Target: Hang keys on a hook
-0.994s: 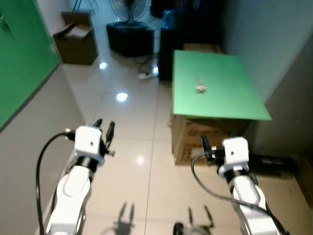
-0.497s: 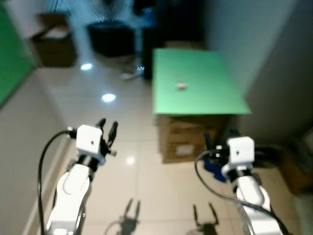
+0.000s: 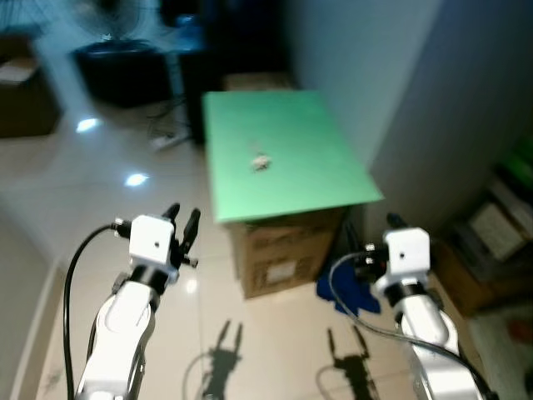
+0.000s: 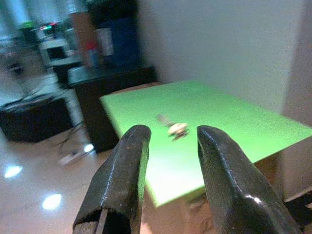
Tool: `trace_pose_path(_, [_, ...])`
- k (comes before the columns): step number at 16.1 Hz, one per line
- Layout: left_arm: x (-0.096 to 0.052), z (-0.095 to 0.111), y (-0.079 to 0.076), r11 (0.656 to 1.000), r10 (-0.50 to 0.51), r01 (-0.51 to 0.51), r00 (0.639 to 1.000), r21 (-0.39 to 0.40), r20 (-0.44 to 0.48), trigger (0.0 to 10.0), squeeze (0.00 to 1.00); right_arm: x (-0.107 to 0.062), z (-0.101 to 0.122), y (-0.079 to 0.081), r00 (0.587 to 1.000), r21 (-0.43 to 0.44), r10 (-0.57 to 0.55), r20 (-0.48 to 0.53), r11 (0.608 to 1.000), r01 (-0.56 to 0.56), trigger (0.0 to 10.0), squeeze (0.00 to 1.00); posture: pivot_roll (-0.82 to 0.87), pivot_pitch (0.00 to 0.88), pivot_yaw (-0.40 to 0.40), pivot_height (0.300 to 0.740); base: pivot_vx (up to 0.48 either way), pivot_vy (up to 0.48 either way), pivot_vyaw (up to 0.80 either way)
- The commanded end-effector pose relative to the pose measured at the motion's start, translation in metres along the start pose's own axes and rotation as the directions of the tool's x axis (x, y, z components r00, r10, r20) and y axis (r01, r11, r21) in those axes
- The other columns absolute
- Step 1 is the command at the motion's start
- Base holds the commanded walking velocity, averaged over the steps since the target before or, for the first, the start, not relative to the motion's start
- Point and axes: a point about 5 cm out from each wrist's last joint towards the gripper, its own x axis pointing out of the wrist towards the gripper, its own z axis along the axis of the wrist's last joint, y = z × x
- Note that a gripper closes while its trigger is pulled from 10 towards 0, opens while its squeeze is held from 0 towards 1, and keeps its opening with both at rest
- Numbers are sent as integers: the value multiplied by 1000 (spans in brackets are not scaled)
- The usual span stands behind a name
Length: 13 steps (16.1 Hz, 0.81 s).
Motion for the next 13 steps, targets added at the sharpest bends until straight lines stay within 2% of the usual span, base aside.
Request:
trace_pose_path(1, [4,2,-8,999,-33,32,999,4,8,10000,0,-3,-2,-8,1000,-26,-20,-16,999,19,10000,0,-108,27,1,740,428,0,0])
trace_pose_path(3, [6,2,-8,1000,-29,29,1000,4,8,10000,0,-4,-4,-6,999,-42,9,-33,999,-11,10000,0,-109,28,2,740,429,0,0])
trace_pose_path(6, [6,2,-9,999,-38,38,999,2,10,10000,0,-4,-4,-7,999,-51,-9,-31,999,8,10000,0,-111,31,4,740,429,0,800])
trace_pose_path(13, [7,0,-12,998,-68,68,998,13,-1,10000,0,-4,-6,-5,1000,-33,-5,-31,999,4,10000,0,-111,33,13,740,430,0,0])
